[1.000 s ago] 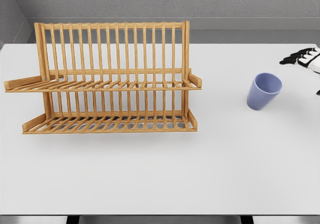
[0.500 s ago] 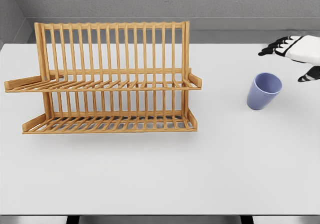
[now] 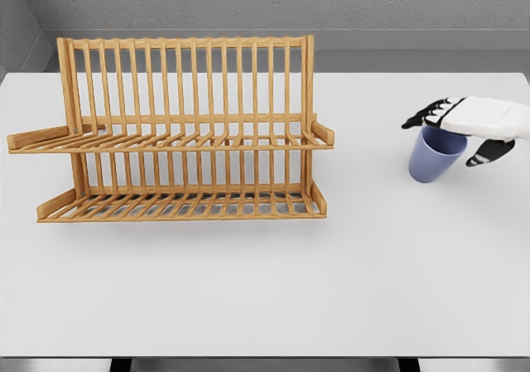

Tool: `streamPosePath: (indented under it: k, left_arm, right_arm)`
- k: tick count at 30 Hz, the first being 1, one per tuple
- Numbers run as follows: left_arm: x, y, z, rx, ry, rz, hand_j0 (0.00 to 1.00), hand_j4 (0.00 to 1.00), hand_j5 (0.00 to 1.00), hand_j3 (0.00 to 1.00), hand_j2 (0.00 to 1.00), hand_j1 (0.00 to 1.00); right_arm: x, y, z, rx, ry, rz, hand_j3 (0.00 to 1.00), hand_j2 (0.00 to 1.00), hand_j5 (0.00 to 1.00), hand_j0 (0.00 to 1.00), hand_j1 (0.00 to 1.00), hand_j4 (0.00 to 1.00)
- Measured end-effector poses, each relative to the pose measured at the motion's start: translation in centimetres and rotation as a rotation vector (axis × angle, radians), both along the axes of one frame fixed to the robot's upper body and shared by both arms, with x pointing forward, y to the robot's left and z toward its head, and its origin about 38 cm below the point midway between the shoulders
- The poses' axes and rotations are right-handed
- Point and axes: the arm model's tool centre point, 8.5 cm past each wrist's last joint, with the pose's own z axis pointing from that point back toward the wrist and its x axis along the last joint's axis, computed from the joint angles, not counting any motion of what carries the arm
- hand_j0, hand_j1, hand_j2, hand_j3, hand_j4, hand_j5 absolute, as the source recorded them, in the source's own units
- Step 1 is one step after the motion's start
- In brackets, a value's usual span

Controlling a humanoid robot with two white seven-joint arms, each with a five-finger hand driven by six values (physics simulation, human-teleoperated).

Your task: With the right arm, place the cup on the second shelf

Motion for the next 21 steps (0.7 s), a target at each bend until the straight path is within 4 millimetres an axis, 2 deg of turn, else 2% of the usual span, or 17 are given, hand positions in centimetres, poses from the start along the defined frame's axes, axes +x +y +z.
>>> streamPosePath:
  k: [8,12,19,20,21]
  left_arm:
    - [0.0,0.0,0.0,0.000,0.000,0.000,1.00,1.00,1.00,1.00,1.00,1.00]
    - [0.0,0.0,0.0,0.000,0.000,0.000,1.00,1.00,1.00,1.00,1.00,1.00]
    - [0.0,0.0,0.0,0.000,0.000,0.000,1.00,1.00,1.00,1.00,1.00,1.00]
    - [0.0,0.0,0.0,0.000,0.000,0.000,1.00,1.00,1.00,1.00,1.00,1.00]
    - [0.0,0.0,0.0,0.000,0.000,0.000,1.00,1.00,1.00,1.00,1.00,1.00]
  right_arm:
    - [0.6,-0.6,-1.2,0.014,0.028,-0.036,1.00,1.00,1.00,1.00,1.00,1.00]
    - [1.3,-0.3,-0.9,0.020,0.017,-0.037,1.00,1.00,1.00,1.00,1.00,1.00]
    - [1.3,-0.2,-2.0,0.010,0.043,-0.041,1.00,1.00,1.00,1.00,1.00,1.00]
    - [1.3,-0.2,-2.1,0.010,0.045,-0.041,0.95,0.95,0.95,0.95,0.95,0.95]
    - [1.3,-0.2,-2.1,0.009,0.046,-0.040,0.84,0.84,0.84,0.84,0.84,0.84]
